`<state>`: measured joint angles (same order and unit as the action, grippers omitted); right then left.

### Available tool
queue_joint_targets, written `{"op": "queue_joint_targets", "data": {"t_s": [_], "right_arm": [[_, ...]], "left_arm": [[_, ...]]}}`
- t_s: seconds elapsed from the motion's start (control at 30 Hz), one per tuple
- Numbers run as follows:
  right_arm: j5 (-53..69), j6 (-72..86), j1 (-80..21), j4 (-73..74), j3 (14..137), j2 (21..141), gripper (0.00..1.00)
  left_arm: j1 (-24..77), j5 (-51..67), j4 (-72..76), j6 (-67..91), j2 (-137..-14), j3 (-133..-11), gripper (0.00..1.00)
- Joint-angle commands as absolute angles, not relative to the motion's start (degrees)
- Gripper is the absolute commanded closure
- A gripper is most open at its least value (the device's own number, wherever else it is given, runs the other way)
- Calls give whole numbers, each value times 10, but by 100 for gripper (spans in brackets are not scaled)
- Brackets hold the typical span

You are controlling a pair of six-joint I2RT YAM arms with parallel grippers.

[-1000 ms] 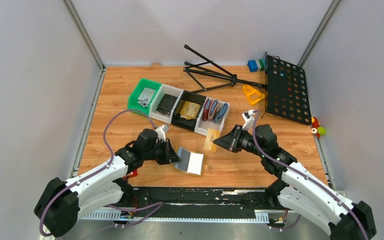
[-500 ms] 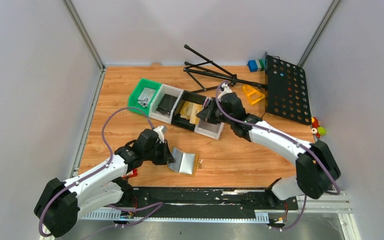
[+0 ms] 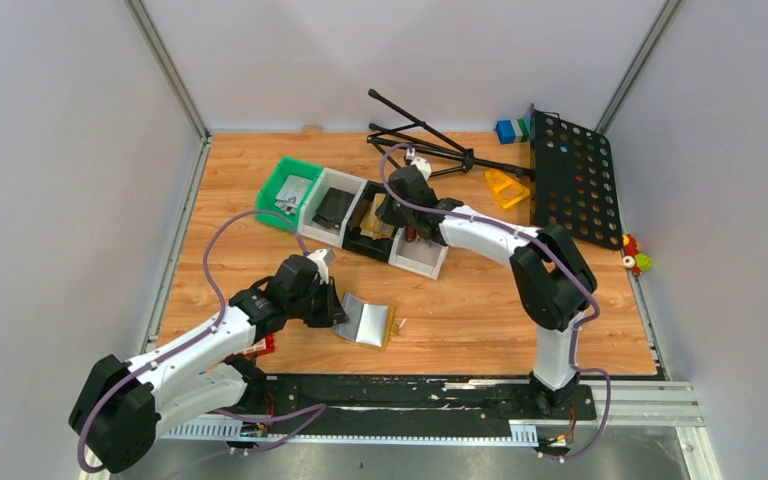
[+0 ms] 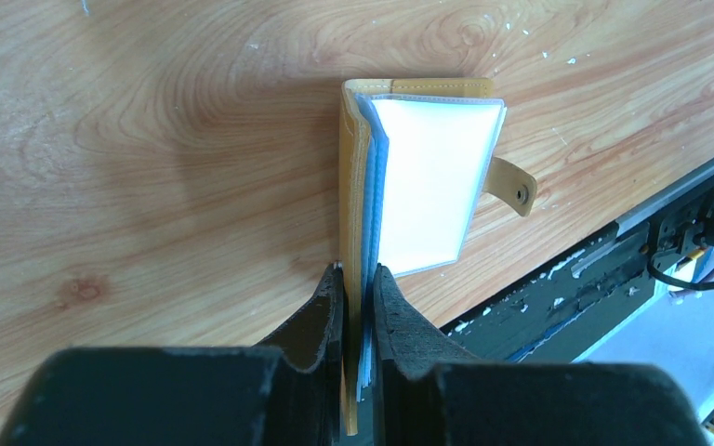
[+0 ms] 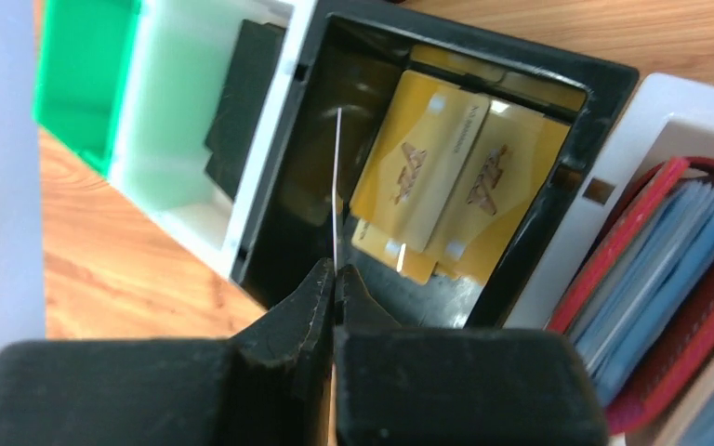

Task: Take the credit cards out of the card holder
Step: Place the credit card in the storage box.

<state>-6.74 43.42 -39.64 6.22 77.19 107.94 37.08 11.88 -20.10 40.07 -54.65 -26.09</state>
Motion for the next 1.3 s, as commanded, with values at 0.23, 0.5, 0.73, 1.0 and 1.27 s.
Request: {"op": "queue_joint_targets", "data": {"t_s": [0.23,0.5,0.73,1.0,1.27], "right_arm": [[-99,409,-398,62,844,1154,97],[-113,356,-390,86,836,1112,57],[-41,267,-390,22,710,956,50],[75,257,-389,7,564,800,51],[173,339,-453,-34,416,707,53]], "left_arm": [[370,121,-185,388,-554,-284,96],[369,120,-194,386,-548,-289,96],[369,121,-188,387,-550,-284,96],[369,134,-159,398,-557,-274,95],[369,143,-151,398,-565,-269,90]]}}
